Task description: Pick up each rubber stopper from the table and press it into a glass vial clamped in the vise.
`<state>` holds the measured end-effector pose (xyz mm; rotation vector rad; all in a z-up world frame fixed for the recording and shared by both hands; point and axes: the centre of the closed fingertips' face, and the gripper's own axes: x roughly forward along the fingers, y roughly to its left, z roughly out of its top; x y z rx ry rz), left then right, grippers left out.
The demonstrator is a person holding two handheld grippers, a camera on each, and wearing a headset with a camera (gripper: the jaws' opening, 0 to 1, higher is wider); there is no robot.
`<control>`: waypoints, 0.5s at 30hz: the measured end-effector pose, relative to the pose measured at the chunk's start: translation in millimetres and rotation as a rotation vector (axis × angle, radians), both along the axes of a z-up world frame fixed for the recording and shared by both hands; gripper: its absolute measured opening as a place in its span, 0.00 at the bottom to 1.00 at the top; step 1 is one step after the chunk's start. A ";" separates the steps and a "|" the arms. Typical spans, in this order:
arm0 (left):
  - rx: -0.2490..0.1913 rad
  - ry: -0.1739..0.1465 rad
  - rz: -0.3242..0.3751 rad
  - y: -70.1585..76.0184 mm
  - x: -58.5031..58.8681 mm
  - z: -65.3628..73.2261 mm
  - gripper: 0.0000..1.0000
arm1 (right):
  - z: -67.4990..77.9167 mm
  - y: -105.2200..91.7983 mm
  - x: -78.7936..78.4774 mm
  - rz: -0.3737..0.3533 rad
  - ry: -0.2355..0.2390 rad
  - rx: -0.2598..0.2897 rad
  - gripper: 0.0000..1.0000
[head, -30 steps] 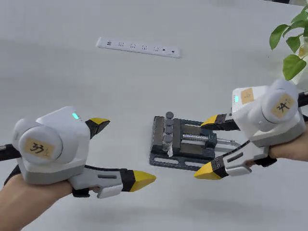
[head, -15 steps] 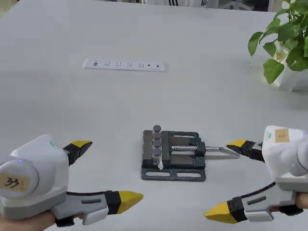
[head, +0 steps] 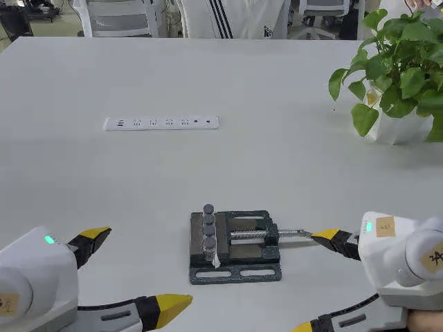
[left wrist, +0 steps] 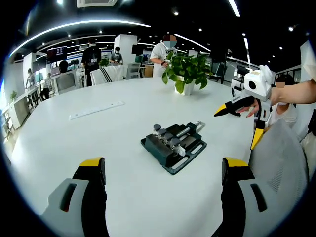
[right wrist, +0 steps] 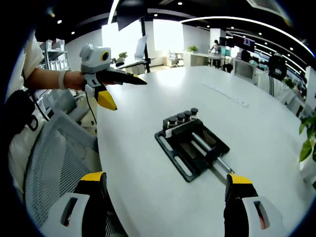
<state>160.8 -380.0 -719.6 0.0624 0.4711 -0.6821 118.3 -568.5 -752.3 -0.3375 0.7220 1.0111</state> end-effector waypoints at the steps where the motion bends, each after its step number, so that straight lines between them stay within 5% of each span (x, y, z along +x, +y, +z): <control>1: 0.005 0.004 0.002 0.3 -0.9 -1.8 0.98 | -1.2 -0.9 -1.6 -0.007 0.006 0.004 0.99; 15: 0.000 0.008 0.044 -3.1 -11.8 0.1 0.99 | -0.2 2.5 -7.5 -0.008 -0.001 0.028 0.99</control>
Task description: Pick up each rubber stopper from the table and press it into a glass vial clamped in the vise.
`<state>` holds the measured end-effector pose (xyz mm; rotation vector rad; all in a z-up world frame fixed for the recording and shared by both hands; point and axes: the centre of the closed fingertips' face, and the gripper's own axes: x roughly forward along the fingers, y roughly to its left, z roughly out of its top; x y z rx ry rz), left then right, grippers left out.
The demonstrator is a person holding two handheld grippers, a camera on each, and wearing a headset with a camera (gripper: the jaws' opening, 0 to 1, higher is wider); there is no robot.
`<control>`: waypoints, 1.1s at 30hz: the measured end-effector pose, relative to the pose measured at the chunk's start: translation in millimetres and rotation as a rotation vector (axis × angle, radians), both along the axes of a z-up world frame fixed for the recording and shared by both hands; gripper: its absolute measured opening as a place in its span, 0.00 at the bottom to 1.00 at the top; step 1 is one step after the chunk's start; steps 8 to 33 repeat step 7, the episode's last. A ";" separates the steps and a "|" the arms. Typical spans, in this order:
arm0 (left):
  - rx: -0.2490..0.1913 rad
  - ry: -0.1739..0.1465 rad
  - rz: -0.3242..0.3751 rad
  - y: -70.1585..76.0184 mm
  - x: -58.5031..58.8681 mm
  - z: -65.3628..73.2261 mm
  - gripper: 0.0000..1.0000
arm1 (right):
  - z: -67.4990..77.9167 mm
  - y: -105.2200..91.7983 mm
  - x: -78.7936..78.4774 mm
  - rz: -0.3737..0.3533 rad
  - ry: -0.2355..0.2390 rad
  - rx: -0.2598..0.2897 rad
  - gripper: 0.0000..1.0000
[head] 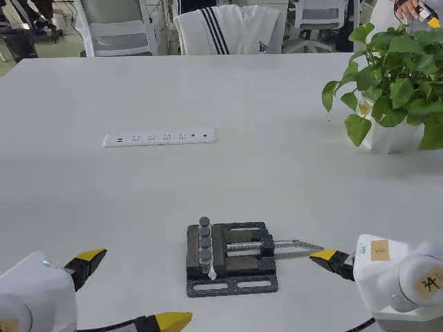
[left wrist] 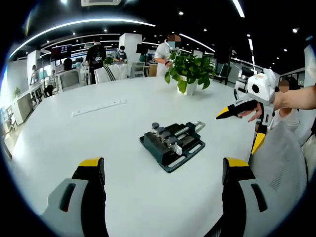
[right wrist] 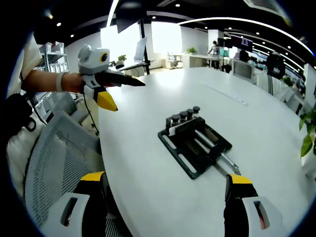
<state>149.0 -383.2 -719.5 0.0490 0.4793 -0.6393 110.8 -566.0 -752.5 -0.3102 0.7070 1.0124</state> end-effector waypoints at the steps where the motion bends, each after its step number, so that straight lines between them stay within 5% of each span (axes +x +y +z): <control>1: 0.002 -0.002 0.003 -1.3 -2.1 0.3 0.99 | 1.0 0.3 0.1 0.003 -0.005 0.003 0.99; 7: -0.002 -0.013 0.024 -1.4 -9.9 3.2 0.99 | 2.6 -4.3 -1.9 -0.004 -0.016 0.008 0.99; 33: -0.002 -0.013 0.024 -1.4 -9.9 3.2 0.99 | 2.6 -4.3 -1.9 -0.004 -0.016 0.008 0.99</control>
